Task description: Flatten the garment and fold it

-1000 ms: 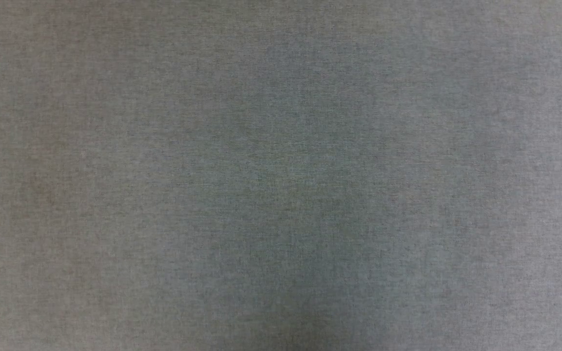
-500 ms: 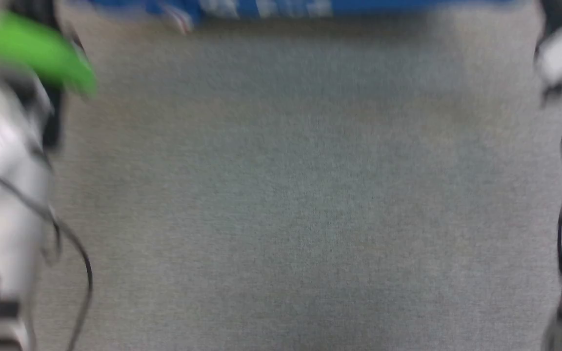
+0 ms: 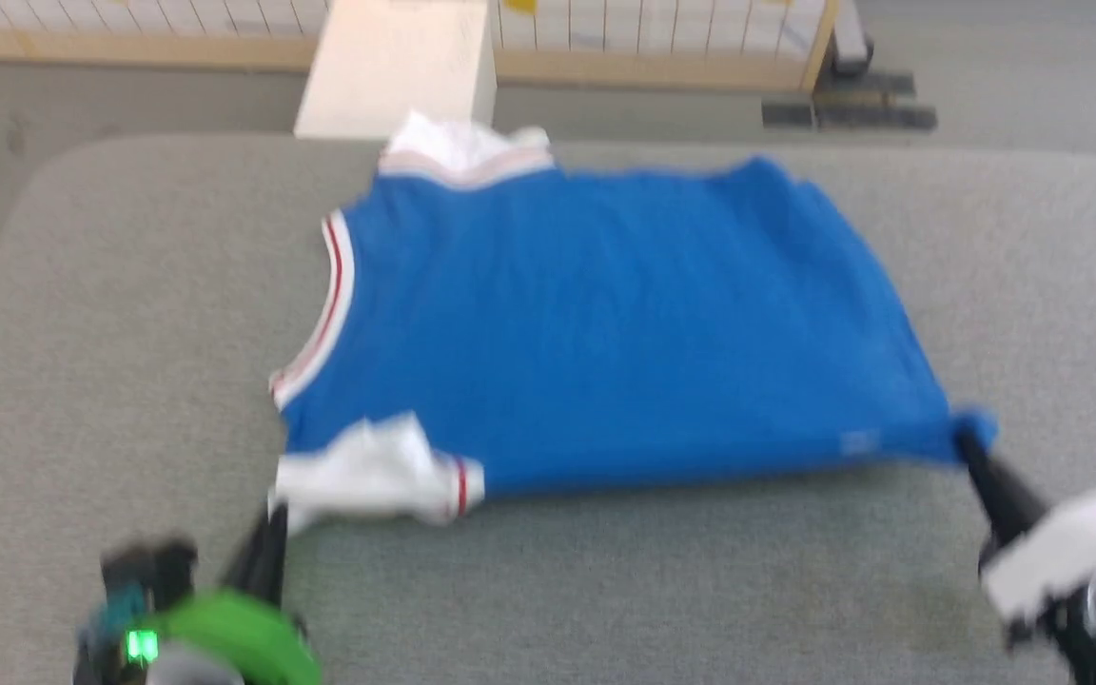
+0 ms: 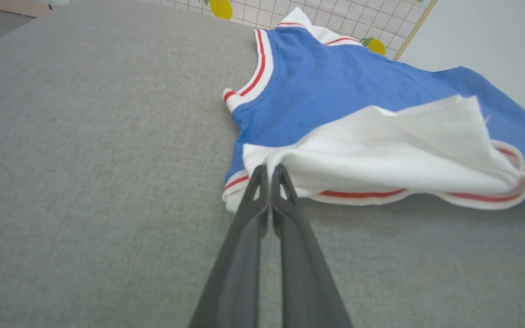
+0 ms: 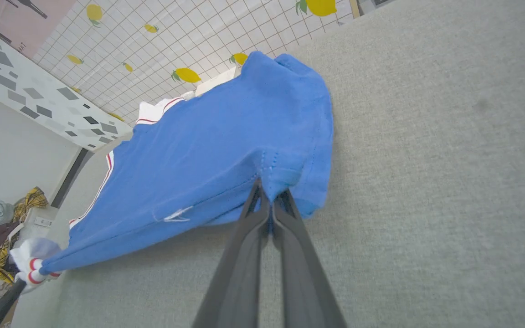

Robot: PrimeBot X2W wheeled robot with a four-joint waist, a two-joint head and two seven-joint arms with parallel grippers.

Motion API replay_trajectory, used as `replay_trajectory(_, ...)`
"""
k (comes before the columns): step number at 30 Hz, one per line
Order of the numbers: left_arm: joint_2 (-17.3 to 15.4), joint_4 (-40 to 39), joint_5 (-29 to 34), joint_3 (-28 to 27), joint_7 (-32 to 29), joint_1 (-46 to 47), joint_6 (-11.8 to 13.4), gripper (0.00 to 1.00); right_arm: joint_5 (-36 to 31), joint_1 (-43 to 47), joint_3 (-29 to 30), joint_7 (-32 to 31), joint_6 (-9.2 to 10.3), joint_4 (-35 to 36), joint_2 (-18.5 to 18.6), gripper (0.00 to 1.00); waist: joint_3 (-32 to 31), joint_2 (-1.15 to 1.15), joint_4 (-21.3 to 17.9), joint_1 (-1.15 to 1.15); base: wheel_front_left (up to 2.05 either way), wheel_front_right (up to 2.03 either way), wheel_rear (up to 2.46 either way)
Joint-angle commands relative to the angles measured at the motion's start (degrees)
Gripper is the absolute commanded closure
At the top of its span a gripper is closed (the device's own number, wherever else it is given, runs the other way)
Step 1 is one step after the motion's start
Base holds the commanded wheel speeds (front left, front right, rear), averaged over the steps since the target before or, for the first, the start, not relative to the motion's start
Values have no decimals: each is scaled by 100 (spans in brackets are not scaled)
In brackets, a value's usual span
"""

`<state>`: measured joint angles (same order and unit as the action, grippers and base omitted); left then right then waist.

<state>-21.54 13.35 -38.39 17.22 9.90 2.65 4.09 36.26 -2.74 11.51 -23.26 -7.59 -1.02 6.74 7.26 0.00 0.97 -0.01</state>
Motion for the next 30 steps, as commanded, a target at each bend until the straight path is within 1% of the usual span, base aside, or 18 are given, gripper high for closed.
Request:
replay_trajectory(1, -14, -52, -97, -56, -11, -266, 98, 100, -46, 225, 54, 73, 10, 76, 24, 100, -351, 0, 78, 1, 0, 0, 0)
replay_trajectory(5, 14, -245, -229, -13, -153, -1064, 303, 100, -95, 952, 105, 27, 10, 233, -42, 100, -448, 0, 91, 1, 0, 0, 0)
replay_trajectory(8, 33, -425, -368, -24, -289, -1565, 459, 100, -167, 1445, 113, -154, 10, 330, -96, 100, -492, 0, 93, 1, 0, 0, 0)
replay_trajectory(11, 98, -631, -581, -97, -336, -1889, 505, 100, -182, 1855, 174, -238, 10, 453, -189, 100, -529, 0, 126, 1, 0, 0, 0)
replay_trajectory(13, 80, -762, -616, -130, -334, -2032, 550, 100, -171, 2097, 199, -287, 10, 545, -256, 100, -516, 0, 124, 1, 0, 0, 0)
replay_trajectory(16, 28, -940, -578, -180, -279, -2068, 608, 100, -171, 2219, 182, -314, 10, 651, -312, 100, -514, 0, 74, 1, 0, 0, 0)
replay_trajectory(19, -110, -1163, -427, -206, -268, -1868, 654, 100, -255, 2078, 113, -350, 10, 777, -333, 100, -470, 0, 9, 1, 0, 0, 0)
replay_trajectory(22, -291, -1328, -271, -167, -420, -1477, 627, 100, -429, 1804, 108, -467, 10, 852, -326, 100, -375, 0, -28, 1, 0, 0, 0)
replay_trajectory(26, -528, -1331, -65, -29, -750, -703, 466, 100, -778, 1278, 137, -669, 10, 812, -327, 100, -171, 0, -71, 1, 0, 0, 0)
replay_trajectory(30, -603, -1107, 34, 85, -1010, 120, 273, 100, -1126, 776, 125, -980, 10, 667, -347, 100, 126, 0, -99, 1, 0, 0, 0)
